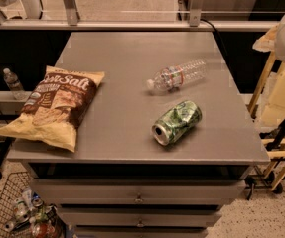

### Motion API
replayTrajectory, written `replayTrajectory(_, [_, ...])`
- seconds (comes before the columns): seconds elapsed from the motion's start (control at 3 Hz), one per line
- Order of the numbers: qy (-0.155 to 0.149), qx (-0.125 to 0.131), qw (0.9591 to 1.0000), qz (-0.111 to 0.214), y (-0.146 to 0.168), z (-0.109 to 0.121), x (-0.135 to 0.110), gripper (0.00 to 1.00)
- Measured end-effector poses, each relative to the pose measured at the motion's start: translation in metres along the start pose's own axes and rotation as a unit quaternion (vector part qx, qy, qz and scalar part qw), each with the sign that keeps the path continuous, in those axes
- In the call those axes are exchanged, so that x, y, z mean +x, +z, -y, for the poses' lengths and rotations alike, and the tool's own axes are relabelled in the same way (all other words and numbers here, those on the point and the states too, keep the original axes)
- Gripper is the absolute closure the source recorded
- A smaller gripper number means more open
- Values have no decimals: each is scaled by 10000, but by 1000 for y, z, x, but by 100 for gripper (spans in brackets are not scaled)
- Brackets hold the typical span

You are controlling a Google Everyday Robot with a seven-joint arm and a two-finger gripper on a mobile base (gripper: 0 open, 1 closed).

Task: Move water bottle near brown chip bag

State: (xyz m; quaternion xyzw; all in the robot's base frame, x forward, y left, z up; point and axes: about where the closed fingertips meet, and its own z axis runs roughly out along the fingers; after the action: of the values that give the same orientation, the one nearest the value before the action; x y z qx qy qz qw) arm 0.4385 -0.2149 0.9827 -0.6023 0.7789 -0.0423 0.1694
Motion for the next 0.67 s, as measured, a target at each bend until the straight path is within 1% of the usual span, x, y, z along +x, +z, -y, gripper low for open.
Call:
replayTrajectory(0.33, [-1, 1, 10000, 0, 0, 0, 0, 0])
replayTrajectory(0.67, [-373, -242, 9990, 90, 28, 27, -5, 0])
